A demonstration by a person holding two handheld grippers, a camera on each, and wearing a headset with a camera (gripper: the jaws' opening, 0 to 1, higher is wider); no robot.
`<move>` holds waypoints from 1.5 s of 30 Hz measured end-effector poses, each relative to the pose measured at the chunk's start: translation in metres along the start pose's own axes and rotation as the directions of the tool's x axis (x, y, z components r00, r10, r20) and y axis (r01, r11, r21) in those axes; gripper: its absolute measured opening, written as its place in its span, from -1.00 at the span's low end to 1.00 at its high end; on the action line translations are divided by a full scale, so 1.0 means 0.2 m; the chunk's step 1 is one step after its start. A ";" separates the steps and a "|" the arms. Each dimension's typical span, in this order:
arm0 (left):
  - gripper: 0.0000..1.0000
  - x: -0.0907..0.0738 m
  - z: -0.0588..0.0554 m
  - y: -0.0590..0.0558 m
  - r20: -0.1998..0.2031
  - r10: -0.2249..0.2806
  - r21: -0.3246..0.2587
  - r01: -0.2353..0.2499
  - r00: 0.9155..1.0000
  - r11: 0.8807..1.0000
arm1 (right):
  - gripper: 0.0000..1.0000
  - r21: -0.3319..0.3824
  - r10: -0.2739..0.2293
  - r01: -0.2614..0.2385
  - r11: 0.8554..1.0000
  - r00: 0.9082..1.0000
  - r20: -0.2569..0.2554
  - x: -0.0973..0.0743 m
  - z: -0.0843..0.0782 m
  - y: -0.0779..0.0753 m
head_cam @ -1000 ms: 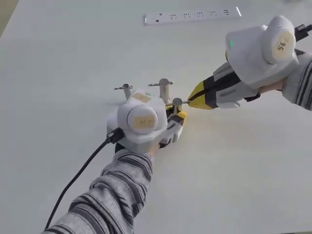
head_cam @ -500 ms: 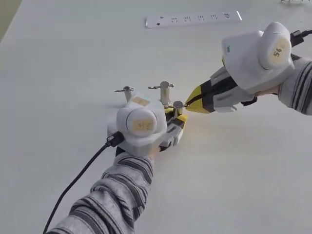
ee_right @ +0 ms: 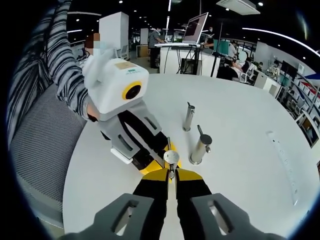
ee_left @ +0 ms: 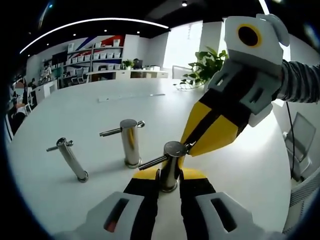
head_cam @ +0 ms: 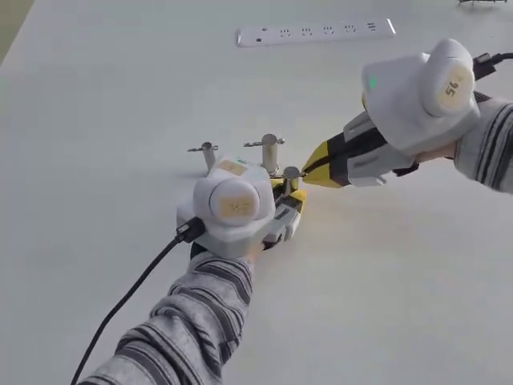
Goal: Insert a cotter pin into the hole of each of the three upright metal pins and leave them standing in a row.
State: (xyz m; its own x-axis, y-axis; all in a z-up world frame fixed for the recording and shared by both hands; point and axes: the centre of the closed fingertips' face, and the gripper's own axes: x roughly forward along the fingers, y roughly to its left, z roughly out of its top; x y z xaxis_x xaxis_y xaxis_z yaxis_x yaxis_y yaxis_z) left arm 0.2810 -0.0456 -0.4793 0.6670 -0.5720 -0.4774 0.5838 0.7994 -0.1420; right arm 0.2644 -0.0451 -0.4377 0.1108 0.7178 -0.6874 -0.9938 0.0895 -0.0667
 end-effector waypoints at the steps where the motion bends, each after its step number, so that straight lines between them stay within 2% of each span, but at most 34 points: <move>1: -0.75 0.00 -0.01 0.00 -0.007 0.002 0.010 -0.002 1.000 1.000 | -0.96 0.006 -0.002 0.002 1.000 1.000 0.003 0.00 0.00 0.00; 6: -0.59 -0.03 -0.04 0.03 -0.030 0.014 0.031 -0.014 0.999 0.999 | -0.79 0.033 -0.003 0.003 0.999 1.000 0.016 0.01 0.01 0.00; 10: -0.50 -0.07 -0.04 0.04 -0.027 0.010 0.032 -0.010 1.000 0.999 | -0.71 0.058 -0.009 0.007 0.998 1.000 0.028 0.04 0.03 -0.01; 13: -0.45 -0.09 -0.04 0.05 -0.024 0.012 0.015 -0.012 1.000 1.000 | -0.72 0.073 -0.003 0.000 0.997 0.999 0.035 0.07 0.04 -0.01; 23: -0.29 -0.17 -0.03 0.08 -0.016 0.022 0.020 -0.022 1.000 1.000 | -0.80 0.093 -0.011 0.009 0.996 1.000 0.028 0.12 0.04 0.00; 31: -0.17 -0.23 0.01 0.10 0.006 0.022 0.012 -0.022 1.000 1.000 | -0.83 0.082 -0.001 -0.002 0.997 0.999 0.032 0.12 0.04 0.00; 36: -0.03 -0.27 0.02 0.08 0.008 0.000 0.052 0.000 1.000 0.999 | -0.84 0.081 0.000 -0.002 0.997 0.999 0.033 0.12 0.04 -0.01; 39: 0.05 -0.29 0.03 0.09 0.010 -0.002 0.051 0.001 1.000 0.999 | -0.84 0.094 -0.008 0.005 0.996 1.000 0.028 0.11 0.02 -0.03; 45: 0.23 -0.35 0.05 0.13 0.029 0.012 0.037 -0.013 0.999 0.999 | -0.84 0.094 -0.017 0.016 0.995 1.000 0.009 0.07 -0.01 -0.06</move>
State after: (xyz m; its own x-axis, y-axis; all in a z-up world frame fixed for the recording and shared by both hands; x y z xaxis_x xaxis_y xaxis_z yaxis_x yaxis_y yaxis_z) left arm 0.2548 0.0129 -0.4412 0.6870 -0.5679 -0.4533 0.5920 0.7992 -0.1041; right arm 0.2788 -0.0371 -0.4476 0.1276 0.7227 -0.6793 -0.9862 0.1656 -0.0090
